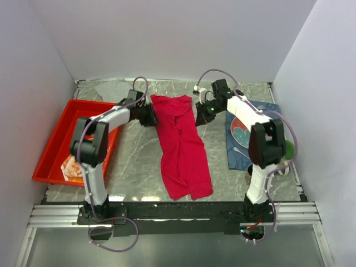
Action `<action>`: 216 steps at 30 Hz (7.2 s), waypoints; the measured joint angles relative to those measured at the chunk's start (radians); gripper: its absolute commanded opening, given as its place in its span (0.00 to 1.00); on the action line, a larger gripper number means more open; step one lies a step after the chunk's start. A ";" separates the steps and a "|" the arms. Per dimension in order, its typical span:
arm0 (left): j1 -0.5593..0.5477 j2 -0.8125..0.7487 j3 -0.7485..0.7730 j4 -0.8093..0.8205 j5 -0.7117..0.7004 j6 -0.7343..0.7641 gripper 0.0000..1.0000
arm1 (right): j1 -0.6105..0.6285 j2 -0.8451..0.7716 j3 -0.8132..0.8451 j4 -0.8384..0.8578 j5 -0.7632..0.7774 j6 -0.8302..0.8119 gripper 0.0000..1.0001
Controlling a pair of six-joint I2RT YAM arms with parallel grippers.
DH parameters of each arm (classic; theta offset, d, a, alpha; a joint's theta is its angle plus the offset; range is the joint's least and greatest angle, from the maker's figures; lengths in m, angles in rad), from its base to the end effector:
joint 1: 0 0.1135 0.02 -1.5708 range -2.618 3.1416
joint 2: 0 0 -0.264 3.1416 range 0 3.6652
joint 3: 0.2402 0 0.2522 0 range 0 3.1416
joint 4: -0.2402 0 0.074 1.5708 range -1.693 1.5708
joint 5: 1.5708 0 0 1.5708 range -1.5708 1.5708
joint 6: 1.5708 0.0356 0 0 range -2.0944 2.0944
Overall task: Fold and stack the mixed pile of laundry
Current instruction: Fold the T-shirt at the center of the board.
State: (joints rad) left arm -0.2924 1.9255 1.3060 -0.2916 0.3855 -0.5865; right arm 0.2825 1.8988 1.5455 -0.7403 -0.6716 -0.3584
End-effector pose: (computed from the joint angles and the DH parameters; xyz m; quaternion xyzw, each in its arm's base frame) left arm 0.3902 -0.1314 0.1831 -0.0747 0.9276 -0.2993 0.2106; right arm 0.3803 0.1335 0.2445 -0.3629 0.8462 0.3115 0.2351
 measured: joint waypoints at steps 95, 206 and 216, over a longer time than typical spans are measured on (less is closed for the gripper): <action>-0.710 -0.487 -0.677 0.212 -0.249 0.935 0.01 | 0.163 -0.687 -0.662 0.003 -0.247 -0.718 1.00; -0.212 -0.144 -0.284 0.032 0.086 1.294 0.67 | 0.166 -0.032 -0.276 0.130 0.096 -0.889 0.80; -0.199 -0.134 -0.264 0.024 0.041 1.297 0.64 | 0.170 -0.027 -0.296 0.204 0.143 -0.826 0.77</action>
State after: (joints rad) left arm -0.4915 1.7912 1.0420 -0.2680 0.4267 0.7109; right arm 0.4522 1.8713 1.2491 -0.5358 -0.5289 -1.1839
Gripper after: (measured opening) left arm 0.632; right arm 0.717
